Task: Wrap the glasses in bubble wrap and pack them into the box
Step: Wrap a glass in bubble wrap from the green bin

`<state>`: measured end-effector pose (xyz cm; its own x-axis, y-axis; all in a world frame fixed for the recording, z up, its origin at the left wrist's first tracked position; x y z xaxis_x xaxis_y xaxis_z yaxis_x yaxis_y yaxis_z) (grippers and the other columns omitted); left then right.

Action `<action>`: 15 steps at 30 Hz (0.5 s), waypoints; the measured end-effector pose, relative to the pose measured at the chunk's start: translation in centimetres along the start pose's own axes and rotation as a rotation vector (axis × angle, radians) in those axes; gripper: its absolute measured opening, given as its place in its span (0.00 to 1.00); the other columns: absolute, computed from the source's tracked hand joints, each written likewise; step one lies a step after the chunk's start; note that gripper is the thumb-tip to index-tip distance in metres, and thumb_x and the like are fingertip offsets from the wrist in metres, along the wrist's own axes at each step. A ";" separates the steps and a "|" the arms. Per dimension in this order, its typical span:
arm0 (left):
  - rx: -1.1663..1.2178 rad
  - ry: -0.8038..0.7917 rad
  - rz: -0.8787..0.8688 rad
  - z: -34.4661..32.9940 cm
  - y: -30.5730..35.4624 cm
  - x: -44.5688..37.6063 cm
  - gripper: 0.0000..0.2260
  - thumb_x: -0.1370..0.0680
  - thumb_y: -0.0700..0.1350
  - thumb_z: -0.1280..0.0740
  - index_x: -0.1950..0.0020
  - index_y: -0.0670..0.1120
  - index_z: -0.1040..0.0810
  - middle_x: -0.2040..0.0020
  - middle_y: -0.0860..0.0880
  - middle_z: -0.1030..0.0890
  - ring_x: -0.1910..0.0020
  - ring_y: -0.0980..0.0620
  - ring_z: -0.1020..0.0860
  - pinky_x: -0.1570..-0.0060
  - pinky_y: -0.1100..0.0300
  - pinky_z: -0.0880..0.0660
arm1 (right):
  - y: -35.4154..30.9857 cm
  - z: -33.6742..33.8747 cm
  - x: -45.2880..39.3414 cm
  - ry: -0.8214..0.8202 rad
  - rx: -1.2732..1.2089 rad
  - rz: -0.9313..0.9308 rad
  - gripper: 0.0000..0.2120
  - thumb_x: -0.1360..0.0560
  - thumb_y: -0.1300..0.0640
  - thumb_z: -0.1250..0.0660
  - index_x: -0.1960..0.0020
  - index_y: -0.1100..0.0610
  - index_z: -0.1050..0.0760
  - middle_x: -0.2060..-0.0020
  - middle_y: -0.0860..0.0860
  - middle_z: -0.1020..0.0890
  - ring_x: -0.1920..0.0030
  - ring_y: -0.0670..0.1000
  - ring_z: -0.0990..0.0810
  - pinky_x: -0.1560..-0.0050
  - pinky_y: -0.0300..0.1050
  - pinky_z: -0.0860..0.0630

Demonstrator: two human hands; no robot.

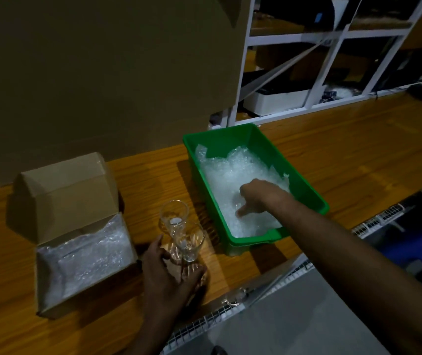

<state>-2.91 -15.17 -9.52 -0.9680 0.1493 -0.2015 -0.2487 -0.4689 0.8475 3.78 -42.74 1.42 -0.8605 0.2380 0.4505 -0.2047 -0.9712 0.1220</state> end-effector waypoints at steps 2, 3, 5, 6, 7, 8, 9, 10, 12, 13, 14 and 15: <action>-0.010 0.037 -0.062 0.3 -0.2 0.6 0.53 0.42 0.50 0.14 0.25 0.53 0.41 0.38 0.48 0.32 0.46 0.55 0.31 0.53 0.54 0.24 | -0.2 -0.3 -0.1 -0.030 0.015 0.023 0.31 0.28 0.45 0.24 0.32 0.59 0.30 0.38 0.59 0.23 0.41 0.59 0.22 0.47 0.50 0.25; -0.010 0.050 -0.100 0.4 -0.2 0.9 0.53 0.43 0.50 0.14 0.26 0.52 0.41 0.39 0.47 0.32 0.47 0.54 0.31 0.54 0.53 0.24 | 0.0 -0.3 -0.2 -0.017 0.024 0.046 0.27 0.27 0.49 0.24 0.34 0.59 0.28 0.39 0.59 0.22 0.41 0.59 0.22 0.49 0.49 0.26; -0.004 0.064 -0.162 0.6 0.0 1.4 0.52 0.44 0.50 0.14 0.28 0.50 0.40 0.39 0.42 0.31 0.48 0.52 0.30 0.55 0.51 0.23 | 0.4 0.3 -0.2 0.016 0.008 0.082 0.13 0.24 0.58 0.29 0.41 0.58 0.21 0.44 0.57 0.18 0.46 0.57 0.19 0.55 0.45 0.25; -0.002 0.064 -0.184 0.6 0.2 1.4 0.51 0.44 0.49 0.14 0.28 0.49 0.39 0.39 0.41 0.31 0.48 0.52 0.30 0.55 0.52 0.23 | 0.8 0.5 -0.2 0.025 -0.026 0.084 0.08 0.24 0.60 0.32 0.45 0.56 0.18 0.47 0.56 0.16 0.50 0.55 0.17 0.57 0.43 0.24; 0.000 0.068 -0.203 0.7 0.4 1.3 0.49 0.44 0.49 0.15 0.29 0.49 0.38 0.40 0.40 0.30 0.49 0.51 0.30 0.54 0.54 0.25 | 1.3 0.6 -0.1 0.050 -0.056 0.094 0.08 0.24 0.61 0.32 0.49 0.54 0.16 0.49 0.54 0.15 0.53 0.54 0.17 0.58 0.43 0.23; 0.002 0.070 -0.212 0.8 0.5 1.2 0.48 0.43 0.51 0.17 0.29 0.48 0.38 0.41 0.39 0.29 0.49 0.50 0.29 0.53 0.58 0.27 | 1.9 0.7 0.1 0.057 -0.086 0.089 0.06 0.25 0.59 0.31 0.51 0.52 0.16 0.50 0.52 0.14 0.54 0.52 0.18 0.56 0.44 0.22; 0.005 0.063 -0.213 0.9 0.7 1.0 0.46 0.42 0.52 0.18 0.29 0.48 0.38 0.42 0.39 0.29 0.50 0.49 0.28 0.52 0.61 0.29 | 2.4 0.9 0.4 0.067 -0.136 0.088 0.05 0.25 0.55 0.27 0.49 0.50 0.17 0.48 0.49 0.15 0.52 0.51 0.19 0.52 0.45 0.21; 0.007 0.052 -0.214 1.1 0.7 0.8 0.46 0.41 0.53 0.18 0.29 0.49 0.38 0.42 0.40 0.29 0.50 0.48 0.28 0.52 0.61 0.30 | 3.0 0.9 0.8 0.044 -0.199 0.080 0.11 0.27 0.51 0.25 0.45 0.48 0.18 0.47 0.47 0.17 0.49 0.51 0.20 0.47 0.48 0.21; 0.011 0.036 -0.226 1.2 0.6 0.6 0.43 0.38 0.53 0.18 0.29 0.51 0.38 0.43 0.43 0.30 0.51 0.48 0.28 0.54 0.58 0.27 | 3.9 0.9 2.0 -0.093 -0.299 0.074 0.30 0.33 0.44 0.21 0.34 0.46 0.25 0.44 0.46 0.22 0.42 0.53 0.22 0.38 0.54 0.24; 0.013 0.028 -0.231 1.3 0.5 0.5 0.41 0.37 0.53 0.20 0.29 0.52 0.37 0.43 0.45 0.30 0.50 0.49 0.28 0.55 0.55 0.25 | 4.1 1.0 2.7 -0.167 -0.291 0.079 0.36 0.35 0.41 0.20 0.31 0.45 0.29 0.40 0.46 0.22 0.38 0.54 0.24 0.36 0.56 0.25; 0.014 0.020 -0.235 1.3 0.6 0.4 0.40 0.36 0.53 0.21 0.29 0.51 0.37 0.42 0.45 0.30 0.50 0.50 0.28 0.57 0.53 0.24 | 4.2 0.9 3.2 -0.222 -0.256 0.095 0.40 0.37 0.41 0.19 0.29 0.45 0.30 0.38 0.47 0.22 0.37 0.54 0.24 0.34 0.55 0.26; 0.016 0.015 -0.241 1.3 0.6 0.3 0.39 0.35 0.53 0.22 0.30 0.51 0.36 0.42 0.46 0.30 0.50 0.50 0.29 0.57 0.53 0.23 | 4.1 0.7 3.5 -0.249 -0.216 0.110 0.39 0.36 0.42 0.19 0.29 0.45 0.30 0.37 0.47 0.22 0.37 0.54 0.24 0.35 0.53 0.26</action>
<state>-3.35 -14.32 -8.44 -0.8811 0.2424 -0.4062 -0.4724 -0.4077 0.7814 0.25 -45.88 4.17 -0.7479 0.1015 0.6560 -0.2337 -0.9652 -0.1170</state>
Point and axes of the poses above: each hand's wrist, its own x-axis away from the middle knuckle, its own z-axis out of the back of the hand, y = z × x, the point moved 1 cm from there along -x, towards the middle knuckle
